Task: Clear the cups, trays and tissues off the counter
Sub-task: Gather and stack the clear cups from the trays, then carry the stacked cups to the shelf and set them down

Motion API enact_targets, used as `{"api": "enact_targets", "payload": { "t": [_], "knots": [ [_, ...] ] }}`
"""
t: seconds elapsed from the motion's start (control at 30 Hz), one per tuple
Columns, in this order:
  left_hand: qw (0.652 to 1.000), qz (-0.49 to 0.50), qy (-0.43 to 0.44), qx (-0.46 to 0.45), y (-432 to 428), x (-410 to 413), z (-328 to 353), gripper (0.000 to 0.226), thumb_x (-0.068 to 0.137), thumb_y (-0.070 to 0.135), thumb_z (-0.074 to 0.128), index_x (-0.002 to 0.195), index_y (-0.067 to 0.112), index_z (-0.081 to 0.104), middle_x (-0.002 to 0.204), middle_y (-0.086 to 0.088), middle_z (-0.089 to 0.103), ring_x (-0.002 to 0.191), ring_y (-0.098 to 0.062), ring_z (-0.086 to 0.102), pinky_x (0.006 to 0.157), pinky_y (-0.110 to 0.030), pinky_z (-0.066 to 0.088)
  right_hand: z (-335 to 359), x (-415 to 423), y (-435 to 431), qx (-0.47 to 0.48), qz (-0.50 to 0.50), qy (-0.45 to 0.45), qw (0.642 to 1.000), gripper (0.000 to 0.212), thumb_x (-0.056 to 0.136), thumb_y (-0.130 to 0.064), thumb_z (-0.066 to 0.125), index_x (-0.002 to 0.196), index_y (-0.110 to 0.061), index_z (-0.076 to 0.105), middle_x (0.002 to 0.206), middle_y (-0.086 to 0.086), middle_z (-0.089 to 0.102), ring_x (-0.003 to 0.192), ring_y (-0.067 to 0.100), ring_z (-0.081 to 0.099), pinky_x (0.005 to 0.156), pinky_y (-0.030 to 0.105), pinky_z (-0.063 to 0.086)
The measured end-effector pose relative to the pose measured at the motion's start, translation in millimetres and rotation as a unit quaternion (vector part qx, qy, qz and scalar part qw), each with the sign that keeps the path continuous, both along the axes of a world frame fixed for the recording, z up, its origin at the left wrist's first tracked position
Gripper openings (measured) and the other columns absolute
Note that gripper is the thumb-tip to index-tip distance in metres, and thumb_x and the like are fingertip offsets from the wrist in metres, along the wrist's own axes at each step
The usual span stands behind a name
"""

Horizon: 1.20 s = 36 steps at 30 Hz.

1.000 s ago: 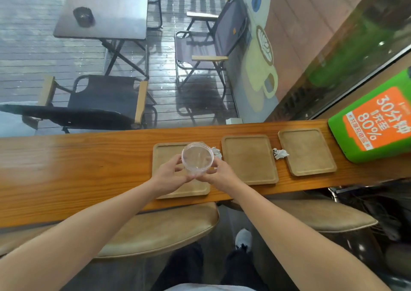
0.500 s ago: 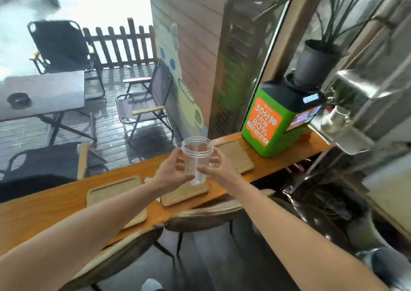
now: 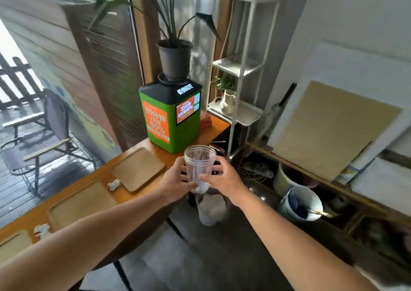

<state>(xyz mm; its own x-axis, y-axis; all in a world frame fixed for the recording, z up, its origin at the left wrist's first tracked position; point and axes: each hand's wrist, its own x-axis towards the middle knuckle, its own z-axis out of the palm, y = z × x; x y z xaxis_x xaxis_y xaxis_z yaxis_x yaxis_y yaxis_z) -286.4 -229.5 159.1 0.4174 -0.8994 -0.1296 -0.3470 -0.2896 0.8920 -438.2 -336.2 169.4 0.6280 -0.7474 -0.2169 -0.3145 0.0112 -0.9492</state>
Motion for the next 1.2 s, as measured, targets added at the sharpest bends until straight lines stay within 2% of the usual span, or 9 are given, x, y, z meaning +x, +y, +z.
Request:
{"api": "enact_targets", "payload": {
  "t": [0.17, 0.3, 0.4, 0.53, 0.6, 0.73, 0.97, 1.1, 1.2],
  "knots": [
    [0.999, -0.043, 0.003, 0.014, -49, -48, 2, 0.083, 0.076, 0.013, 0.084, 0.139, 0.033, 0.033, 0.108, 0.012, 0.056, 0.097, -0.011, 0.067, 0.078, -0.036, 0.062, -1, -56, -27, 0.004, -0.070, 0.013, 0.997, 0.078, 0.065, -0.039, 0.086, 0.135, -0.033, 0.051, 0.115, -0.003, 0.066, 0.110, 0.020, 0.065, 0.095, 0.051, 0.055],
    [0.996, -0.091, 0.000, 0.023, -78, -70, -3, 0.084, 0.073, 0.018, 0.085, 0.136, 0.038, 0.034, 0.108, 0.012, 0.060, 0.096, -0.009, 0.067, 0.068, -0.030, 0.061, -7, -87, -39, 0.013, -0.123, 0.018, 0.992, 0.076, 0.060, -0.045, 0.086, 0.129, -0.039, 0.053, 0.114, -0.006, 0.066, 0.107, 0.016, 0.065, 0.093, 0.048, 0.057],
    [0.993, -0.113, -0.001, 0.033, -102, -83, -6, 0.081, 0.071, 0.022, 0.085, 0.133, 0.041, 0.036, 0.105, 0.015, 0.062, 0.089, -0.005, 0.068, 0.069, -0.030, 0.059, -12, -105, -50, 0.027, -0.162, 0.016, 0.986, 0.082, 0.056, -0.048, 0.088, 0.129, -0.038, 0.053, 0.115, -0.005, 0.066, 0.106, 0.016, 0.066, 0.090, 0.047, 0.059],
    [0.987, -0.151, 0.007, 0.046, -137, -90, -13, 0.077, 0.069, 0.026, 0.085, 0.129, 0.041, 0.040, 0.102, 0.013, 0.065, 0.085, -0.011, 0.073, 0.077, -0.044, 0.062, -16, -118, -72, 0.037, -0.196, 0.020, 0.980, 0.081, 0.046, -0.057, 0.086, 0.120, -0.046, 0.055, 0.114, -0.006, 0.066, 0.106, 0.017, 0.067, 0.089, 0.047, 0.059],
    [0.985, -0.165, 0.016, 0.052, -156, -89, -14, 0.080, 0.066, 0.029, 0.085, 0.130, 0.043, 0.039, 0.105, 0.010, 0.065, 0.086, -0.012, 0.073, 0.074, -0.041, 0.063, -16, -119, -86, 0.038, -0.207, 0.024, 0.977, 0.080, 0.043, -0.059, 0.085, 0.116, -0.051, 0.054, 0.114, -0.008, 0.065, 0.105, 0.017, 0.066, 0.089, 0.045, 0.059],
    [0.981, -0.185, 0.016, 0.054, -196, -82, -15, 0.077, 0.066, 0.034, 0.085, 0.124, 0.050, 0.037, 0.102, 0.015, 0.064, 0.087, -0.007, 0.070, 0.064, -0.025, 0.058, -17, -114, -120, 0.043, -0.214, 0.023, 0.976, 0.096, 0.046, -0.055, 0.085, 0.134, -0.039, 0.049, 0.121, -0.003, 0.064, 0.107, 0.019, 0.066, 0.085, 0.043, 0.061],
    [0.980, -0.192, 0.010, 0.057, -282, -48, -20, 0.078, 0.072, 0.023, 0.087, 0.134, 0.033, 0.041, 0.108, 0.010, 0.065, 0.096, -0.012, 0.068, 0.084, -0.039, 0.060, -13, -78, -202, 0.033, -0.212, 0.062, 0.975, 0.079, 0.059, -0.044, 0.085, 0.129, -0.037, 0.050, 0.119, -0.003, 0.064, 0.108, 0.019, 0.065, 0.091, 0.046, 0.058],
    [0.980, -0.192, -0.008, 0.050, -337, -19, -15, 0.070, 0.075, 0.020, 0.084, 0.130, 0.028, 0.042, 0.111, 0.005, 0.065, 0.092, -0.012, 0.069, 0.081, -0.038, 0.061, -4, -45, -260, 0.018, -0.196, 0.091, 0.976, 0.065, 0.069, -0.035, 0.084, 0.121, -0.044, 0.046, 0.115, -0.007, 0.063, 0.107, 0.018, 0.064, 0.095, 0.048, 0.056],
    [0.981, -0.190, -0.017, 0.047, -377, 4, -11, 0.069, 0.076, 0.019, 0.084, 0.129, 0.030, 0.041, 0.102, 0.015, 0.061, 0.086, -0.004, 0.067, 0.075, -0.030, 0.059, 1, -21, -300, 0.007, -0.191, 0.107, 0.976, 0.066, 0.072, -0.036, 0.083, 0.128, -0.036, 0.048, 0.115, -0.008, 0.064, 0.108, 0.018, 0.064, 0.096, 0.048, 0.054]
  ]
}}
